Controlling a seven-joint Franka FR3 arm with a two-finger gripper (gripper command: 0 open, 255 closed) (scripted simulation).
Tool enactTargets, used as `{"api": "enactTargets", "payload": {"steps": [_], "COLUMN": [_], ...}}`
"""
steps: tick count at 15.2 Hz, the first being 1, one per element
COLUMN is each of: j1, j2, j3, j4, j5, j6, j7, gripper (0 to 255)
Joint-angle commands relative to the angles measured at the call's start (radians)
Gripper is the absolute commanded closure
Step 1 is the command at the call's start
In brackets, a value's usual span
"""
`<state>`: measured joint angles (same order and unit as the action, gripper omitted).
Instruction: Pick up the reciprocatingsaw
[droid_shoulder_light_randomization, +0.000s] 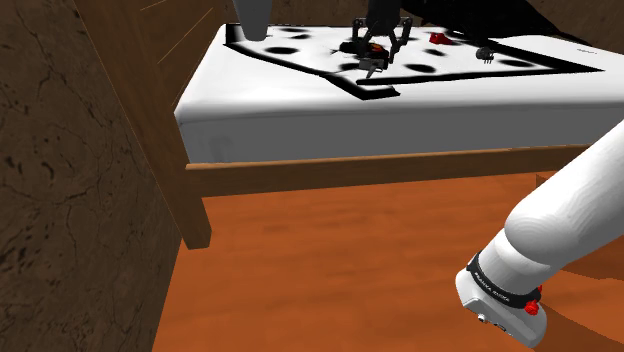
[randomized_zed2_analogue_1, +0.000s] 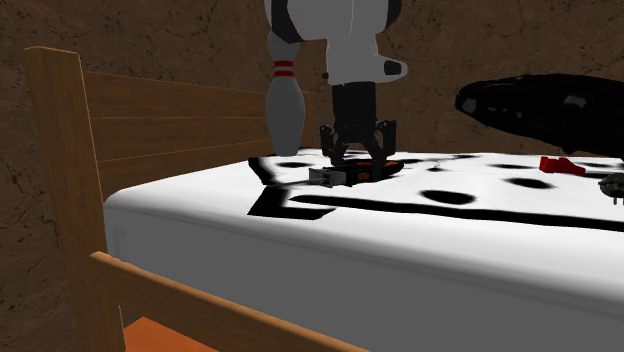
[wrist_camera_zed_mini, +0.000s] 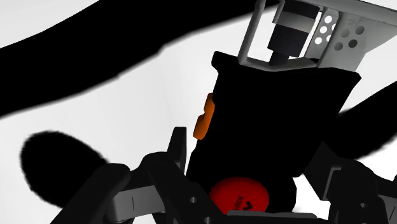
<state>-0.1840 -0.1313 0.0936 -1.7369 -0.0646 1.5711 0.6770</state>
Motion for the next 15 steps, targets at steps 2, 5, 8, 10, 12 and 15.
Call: {"api": "enactTargets", "payload": {"steps": [2, 5, 8, 10, 12, 15], "j1": [0.0, 0.0, 0.0, 0.0, 0.001, 0.001], "j2": [0.0, 0.01, 0.022, 0.032, 0.043, 0.061], "j3": [0.0, 0.0, 0.001, 0.002, 0.002, 0.004], "j4": [-0.002, 0.05, 0.105, 0.144, 0.184, 0.249], "j5": [0.0, 0.0, -0.002, -0.003, -0.004, -0.006], "j6": [0.0, -0.042, -0.085, -0.114, -0.144, -0.189], "j7": [-0.001, -0.003, -0.005, -0.006, -0.007, -0.008], "gripper": [255, 255, 255, 255, 255, 255]}}
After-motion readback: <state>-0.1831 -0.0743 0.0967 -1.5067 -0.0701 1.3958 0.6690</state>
